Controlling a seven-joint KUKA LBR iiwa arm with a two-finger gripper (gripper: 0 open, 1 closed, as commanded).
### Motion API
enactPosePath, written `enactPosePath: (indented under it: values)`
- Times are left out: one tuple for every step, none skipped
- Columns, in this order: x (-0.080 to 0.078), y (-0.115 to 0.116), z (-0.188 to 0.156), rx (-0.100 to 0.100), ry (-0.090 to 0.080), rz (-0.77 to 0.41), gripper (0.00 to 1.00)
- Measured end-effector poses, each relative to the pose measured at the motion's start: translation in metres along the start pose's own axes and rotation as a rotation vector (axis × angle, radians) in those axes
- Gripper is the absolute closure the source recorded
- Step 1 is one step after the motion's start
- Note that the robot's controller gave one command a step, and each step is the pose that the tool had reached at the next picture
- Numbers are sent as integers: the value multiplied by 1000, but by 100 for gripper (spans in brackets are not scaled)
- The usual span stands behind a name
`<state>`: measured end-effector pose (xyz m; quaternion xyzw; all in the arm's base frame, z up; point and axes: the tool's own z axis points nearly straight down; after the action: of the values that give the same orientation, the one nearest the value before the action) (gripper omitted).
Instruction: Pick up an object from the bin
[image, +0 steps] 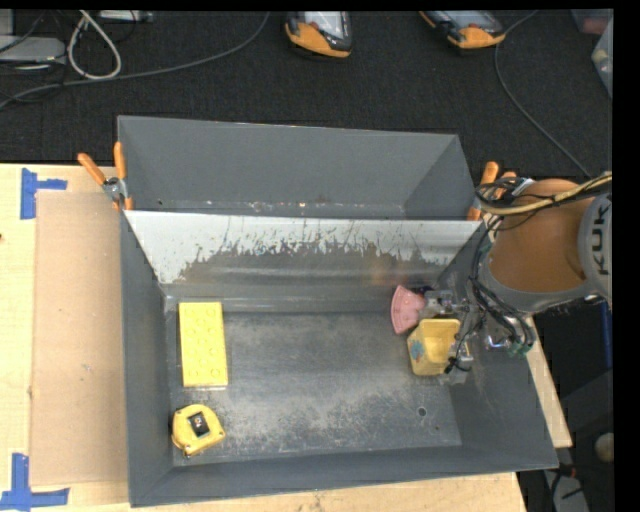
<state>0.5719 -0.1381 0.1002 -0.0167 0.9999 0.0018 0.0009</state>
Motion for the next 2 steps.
enactPosePath:
  values:
    - [-17, -3, 25, 2, -5, -117, 0]
    - [-19, -12, 27, -6, 1, 16, 100]
